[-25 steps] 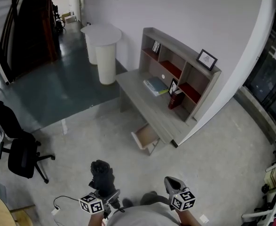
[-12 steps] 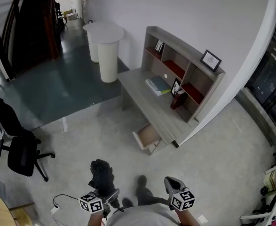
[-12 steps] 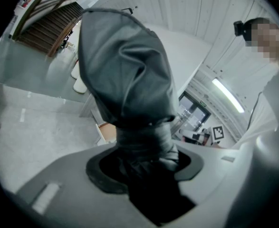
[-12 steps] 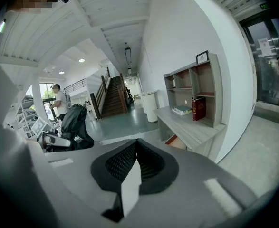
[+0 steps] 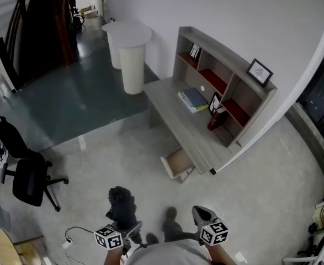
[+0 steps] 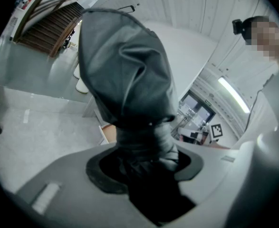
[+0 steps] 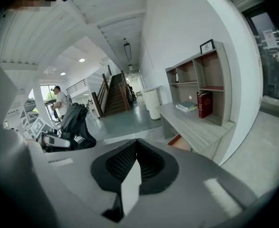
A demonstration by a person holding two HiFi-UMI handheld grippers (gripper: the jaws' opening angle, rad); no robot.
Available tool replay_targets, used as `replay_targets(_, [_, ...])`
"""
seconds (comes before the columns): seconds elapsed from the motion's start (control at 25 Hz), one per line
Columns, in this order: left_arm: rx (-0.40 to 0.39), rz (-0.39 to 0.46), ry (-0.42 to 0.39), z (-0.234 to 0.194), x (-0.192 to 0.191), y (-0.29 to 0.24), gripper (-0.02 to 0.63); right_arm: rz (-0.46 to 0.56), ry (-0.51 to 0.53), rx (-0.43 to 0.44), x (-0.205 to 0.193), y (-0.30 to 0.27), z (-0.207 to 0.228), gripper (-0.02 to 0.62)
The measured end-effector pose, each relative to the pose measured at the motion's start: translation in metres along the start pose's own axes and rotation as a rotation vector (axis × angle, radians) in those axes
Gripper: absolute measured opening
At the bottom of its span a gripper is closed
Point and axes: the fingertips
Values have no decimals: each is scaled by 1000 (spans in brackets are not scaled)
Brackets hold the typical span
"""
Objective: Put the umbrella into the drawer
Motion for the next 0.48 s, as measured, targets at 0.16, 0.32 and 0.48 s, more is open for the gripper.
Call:
replay_targets(0.16, [14, -8, 11, -16, 15, -21, 225, -21, -8, 9, 17, -25, 13, 5])
replay_targets(0.32, [23, -20, 4, -32, 33, -47, 225, -31, -10, 22, 40, -51, 30, 5])
replay_targets(0.48, [32, -23, 12, -44, 51, -74, 225, -37, -14, 31, 64, -74, 50, 5])
Point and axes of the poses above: the fingertips, and each gripper's own axes: y backward along the fingers, z to its right, x out of its top, and after that the axes turned 14 degrees about -y, right-handed
